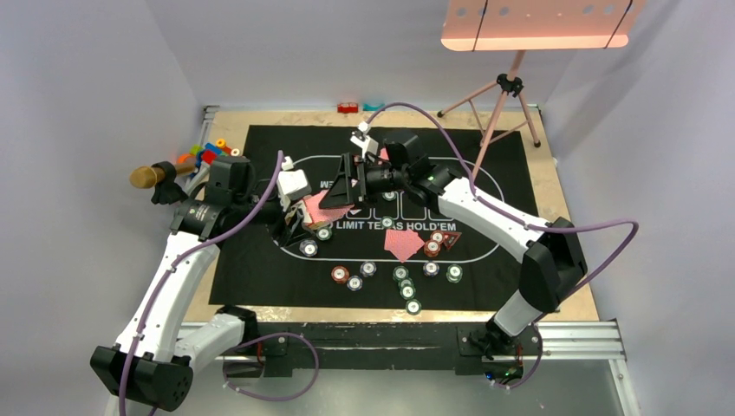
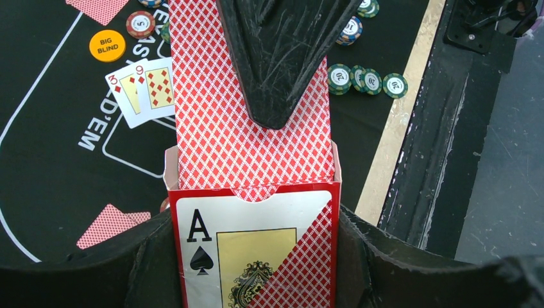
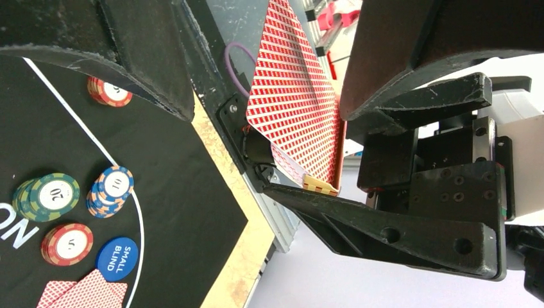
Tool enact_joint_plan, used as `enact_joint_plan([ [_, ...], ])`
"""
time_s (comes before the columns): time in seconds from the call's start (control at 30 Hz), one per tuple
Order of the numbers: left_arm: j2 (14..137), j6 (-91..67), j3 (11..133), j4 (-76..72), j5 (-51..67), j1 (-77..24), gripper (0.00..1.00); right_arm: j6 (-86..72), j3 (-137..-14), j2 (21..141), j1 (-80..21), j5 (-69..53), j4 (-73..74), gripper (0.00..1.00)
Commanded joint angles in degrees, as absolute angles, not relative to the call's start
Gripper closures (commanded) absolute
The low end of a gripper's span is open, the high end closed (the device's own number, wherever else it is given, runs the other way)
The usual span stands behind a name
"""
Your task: Distribute texas hold em gaming equipment
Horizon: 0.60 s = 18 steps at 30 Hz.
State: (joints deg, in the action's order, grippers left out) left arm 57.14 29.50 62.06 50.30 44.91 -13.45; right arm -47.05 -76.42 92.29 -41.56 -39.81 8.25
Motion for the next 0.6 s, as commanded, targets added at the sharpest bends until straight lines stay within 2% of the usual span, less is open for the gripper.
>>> enact_joint_plan([
  [0.0,56.28,28.99,63.18,47.66,46.59,-13.01,1.0,-46.35,-76.17,90.84,-41.48,-39.99,8.76,0.18],
  [0.07,56.25,28.84,63.4,47.99,46.74,-13.01,1.0,-46.07,-76.28,90.88,-41.44,-39.78,9.52,0.26],
  [0.27,55.97,28.93,63.76,48.69,47.0,-13.01,1.0,-42.89,-78.93,90.44,-40.97,-36.46,15.88,0.39],
  [0.57,55.69,28.56,63.19,48.88,47.63,-13.01,1.0,-40.17,-80.75,89.5,-40.56,-33.8,20.28,0.44],
])
